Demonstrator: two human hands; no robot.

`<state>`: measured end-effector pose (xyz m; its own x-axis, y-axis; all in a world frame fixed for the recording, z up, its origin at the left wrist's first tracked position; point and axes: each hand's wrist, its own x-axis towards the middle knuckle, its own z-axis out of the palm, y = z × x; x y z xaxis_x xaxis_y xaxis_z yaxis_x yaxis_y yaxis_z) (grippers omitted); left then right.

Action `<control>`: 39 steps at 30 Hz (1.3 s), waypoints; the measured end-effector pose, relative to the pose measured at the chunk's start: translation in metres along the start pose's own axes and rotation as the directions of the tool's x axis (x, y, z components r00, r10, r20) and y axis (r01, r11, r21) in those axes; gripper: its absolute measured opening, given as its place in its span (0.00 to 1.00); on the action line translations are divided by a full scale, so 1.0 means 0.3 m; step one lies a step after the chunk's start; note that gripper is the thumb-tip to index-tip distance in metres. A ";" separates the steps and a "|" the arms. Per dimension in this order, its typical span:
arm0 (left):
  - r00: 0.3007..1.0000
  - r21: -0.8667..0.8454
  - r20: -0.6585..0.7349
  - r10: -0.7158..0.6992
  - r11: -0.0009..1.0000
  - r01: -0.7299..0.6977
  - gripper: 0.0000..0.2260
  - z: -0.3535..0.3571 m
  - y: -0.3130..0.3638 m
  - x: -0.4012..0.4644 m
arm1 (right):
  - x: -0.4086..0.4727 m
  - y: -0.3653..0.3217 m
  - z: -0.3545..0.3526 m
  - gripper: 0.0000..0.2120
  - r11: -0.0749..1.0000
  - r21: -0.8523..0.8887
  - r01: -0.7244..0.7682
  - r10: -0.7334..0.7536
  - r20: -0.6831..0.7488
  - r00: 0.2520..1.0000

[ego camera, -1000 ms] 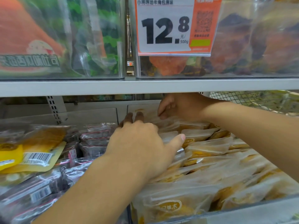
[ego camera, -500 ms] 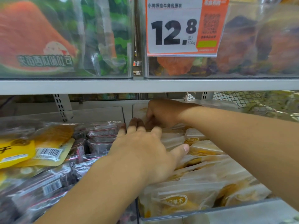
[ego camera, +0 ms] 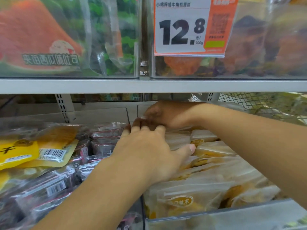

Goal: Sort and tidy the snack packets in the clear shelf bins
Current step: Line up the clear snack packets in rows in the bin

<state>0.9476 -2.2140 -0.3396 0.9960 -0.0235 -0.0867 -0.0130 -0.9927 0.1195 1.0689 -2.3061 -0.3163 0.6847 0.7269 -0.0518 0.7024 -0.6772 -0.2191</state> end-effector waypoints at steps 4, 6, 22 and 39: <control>0.998 -0.076 -0.040 0.041 0.996 -0.044 0.53 -0.047 0.003 0.003 | -0.178 0.067 -0.046 0.16 0.983 -0.123 -0.138 0.125 -0.104 0.987; 0.995 -0.035 -0.031 0.091 0.995 -0.092 0.51 -0.060 0.027 0.014 | -0.263 0.119 -0.066 0.19 0.962 -0.173 -0.210 0.177 -0.185 0.967; 0.991 0.044 -0.002 0.137 0.990 -0.137 0.38 -0.032 0.140 0.118 | -0.234 0.365 -0.077 0.26 0.970 -0.070 -0.232 0.228 -0.070 0.971; 0.996 0.104 0.079 0.039 0.993 -0.047 0.42 -0.034 0.149 0.136 | -0.257 0.377 -0.084 0.20 0.943 -0.129 -0.308 0.256 -0.315 0.914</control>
<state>0.9884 -2.2580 -0.3276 0.9846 -0.0714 -0.1597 -0.0690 -0.9974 0.0201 1.1005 -2.4416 -0.3124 0.8666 0.4557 0.2032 0.4763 -0.8768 -0.0652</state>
